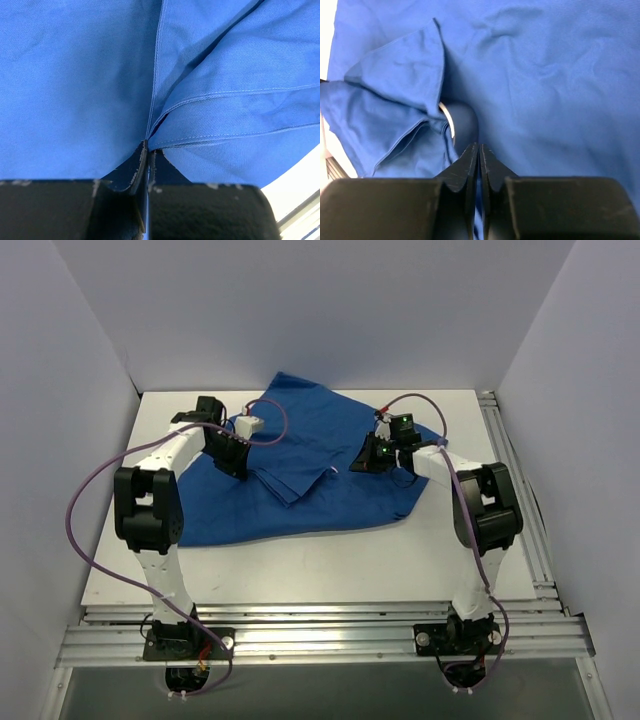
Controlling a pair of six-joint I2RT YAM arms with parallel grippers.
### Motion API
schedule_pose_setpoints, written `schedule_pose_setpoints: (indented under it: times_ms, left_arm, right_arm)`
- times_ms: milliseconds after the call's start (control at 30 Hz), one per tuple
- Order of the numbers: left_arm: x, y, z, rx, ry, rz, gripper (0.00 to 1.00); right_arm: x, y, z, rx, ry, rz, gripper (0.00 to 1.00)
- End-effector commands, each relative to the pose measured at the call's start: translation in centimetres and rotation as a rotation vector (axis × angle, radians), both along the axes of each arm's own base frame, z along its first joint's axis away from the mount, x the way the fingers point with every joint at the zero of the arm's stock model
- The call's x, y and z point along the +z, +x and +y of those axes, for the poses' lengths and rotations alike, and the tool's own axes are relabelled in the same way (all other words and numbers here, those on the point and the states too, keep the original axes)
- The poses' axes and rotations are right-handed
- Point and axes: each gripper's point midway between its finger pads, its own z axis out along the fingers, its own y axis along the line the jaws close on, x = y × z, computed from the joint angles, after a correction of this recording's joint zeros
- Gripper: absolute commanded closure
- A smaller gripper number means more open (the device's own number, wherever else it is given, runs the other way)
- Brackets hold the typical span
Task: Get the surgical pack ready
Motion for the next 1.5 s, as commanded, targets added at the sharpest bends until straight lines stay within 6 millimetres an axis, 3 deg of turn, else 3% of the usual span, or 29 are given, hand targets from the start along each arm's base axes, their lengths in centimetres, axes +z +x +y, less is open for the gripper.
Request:
schedule_pose_setpoints:
  times_ms: [0,267,700,900,1000,1033,1200,1233,1300,1333,1467]
  left_arm:
    - [2.0,2.9,-0.5,0.001,-0.020,-0.111,0.98]
    - [3.7,2.6,-0.7,-0.014,-0.039,-0.146,0.98]
    - [4.6,3.4,-0.6,0.004,-0.050,-0.164,0.98]
    - [4.0,3.9,-0.4,0.013,-0.038,-0.151,0.98]
    - [3.4,4.1,0.1,0.022,-0.010,-0.148,0.97]
    - [3.3,4.1,0.2,0.022,-0.002,-0.148,0.97]
    - [2.5,4.0,0.8,0.031,0.027,-0.147,0.96]
    - [2.5,4.1,0.8,0.030,0.028,-0.152,0.96]
    - [2.1,4.2,0.9,0.034,0.036,-0.146,0.95]
    - [2.1,4.2,0.9,0.039,0.036,-0.143,0.94]
    - [1.8,4.4,0.9,0.046,0.039,-0.138,0.87]
  right_arm:
    - [-1.0,0.6,1.3,0.030,0.003,0.013,1.00]
    - [-3.0,-1.3,5.7,0.177,0.021,0.039,1.00]
    - [-3.3,-2.8,7.5,0.260,0.050,0.029,1.00]
    - [-3.1,-2.8,7.0,0.267,0.004,0.020,1.00]
    - [-2.8,-1.8,4.7,0.204,-0.052,0.010,1.00]
    - [-2.4,-1.0,3.2,0.164,-0.077,0.003,0.97]
    - [0.4,1.1,-0.4,0.057,-0.218,-0.069,0.82]
    - [1.9,1.5,-0.5,0.046,-0.229,-0.105,0.80]
    - [3.1,2.0,-0.7,0.026,-0.264,-0.154,0.75]
    - [4.1,2.1,-0.5,0.025,-0.264,-0.188,0.68]
    - [4.8,1.2,2.0,0.110,-0.296,-0.255,0.53]
